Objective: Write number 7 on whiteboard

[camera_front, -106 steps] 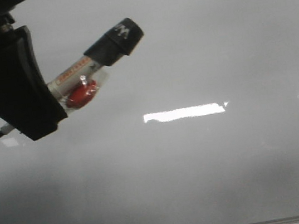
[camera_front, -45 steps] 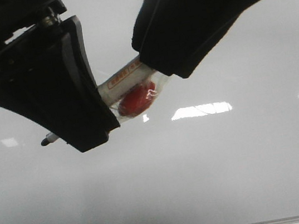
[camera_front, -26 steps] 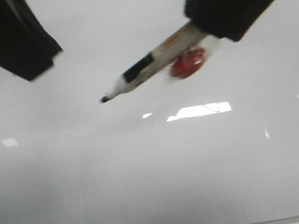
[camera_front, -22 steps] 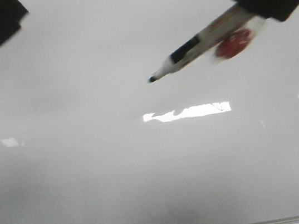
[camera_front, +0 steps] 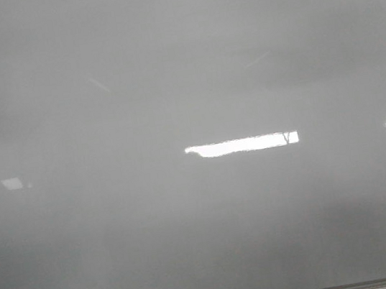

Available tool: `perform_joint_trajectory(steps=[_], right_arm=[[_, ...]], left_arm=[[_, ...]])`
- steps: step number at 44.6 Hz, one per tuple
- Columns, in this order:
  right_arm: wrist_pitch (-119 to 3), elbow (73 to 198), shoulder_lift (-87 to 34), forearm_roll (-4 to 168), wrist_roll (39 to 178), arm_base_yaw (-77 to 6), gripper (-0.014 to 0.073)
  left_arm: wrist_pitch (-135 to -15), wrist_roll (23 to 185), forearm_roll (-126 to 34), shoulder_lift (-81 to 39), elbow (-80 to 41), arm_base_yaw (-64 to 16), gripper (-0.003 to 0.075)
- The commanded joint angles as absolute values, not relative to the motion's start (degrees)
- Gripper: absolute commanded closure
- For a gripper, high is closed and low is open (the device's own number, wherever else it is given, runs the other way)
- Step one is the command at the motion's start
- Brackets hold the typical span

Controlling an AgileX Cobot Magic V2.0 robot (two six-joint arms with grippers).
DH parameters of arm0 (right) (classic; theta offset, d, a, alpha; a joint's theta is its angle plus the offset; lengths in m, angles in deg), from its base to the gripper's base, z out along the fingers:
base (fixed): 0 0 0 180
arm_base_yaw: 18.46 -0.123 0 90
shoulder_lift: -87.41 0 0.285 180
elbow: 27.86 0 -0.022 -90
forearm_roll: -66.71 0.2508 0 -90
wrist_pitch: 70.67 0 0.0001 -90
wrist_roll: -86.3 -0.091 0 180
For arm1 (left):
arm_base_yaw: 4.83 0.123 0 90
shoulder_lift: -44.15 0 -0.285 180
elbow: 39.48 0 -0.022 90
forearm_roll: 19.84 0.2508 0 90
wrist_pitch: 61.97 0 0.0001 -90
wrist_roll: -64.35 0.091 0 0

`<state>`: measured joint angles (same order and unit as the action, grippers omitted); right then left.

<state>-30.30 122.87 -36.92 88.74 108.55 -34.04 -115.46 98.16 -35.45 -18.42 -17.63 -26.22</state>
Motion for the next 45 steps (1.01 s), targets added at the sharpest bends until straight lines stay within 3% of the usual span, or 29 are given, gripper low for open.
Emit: perform_joint_trajectory(steps=[1, 24, 45], right_arm=[[-38.20, 126.39, -32.47, 93.12, 109.32, -33.57, 0.0659], [-40.81, 144.80, -9.39, 93.92, 111.64, -35.47, 0.0659], [-38.41, 146.45, -4.90, 88.97, 111.54, -32.10, 0.0659]], left_arm=[[-110.82, 97.46, -38.19, -17.65, -19.13, -26.10, 0.0353], [-109.75, 97.46, -38.72, -17.65, -19.13, -26.10, 0.0353], [-109.75, 97.46, -38.72, -17.65, -19.13, -26.10, 0.0353]])
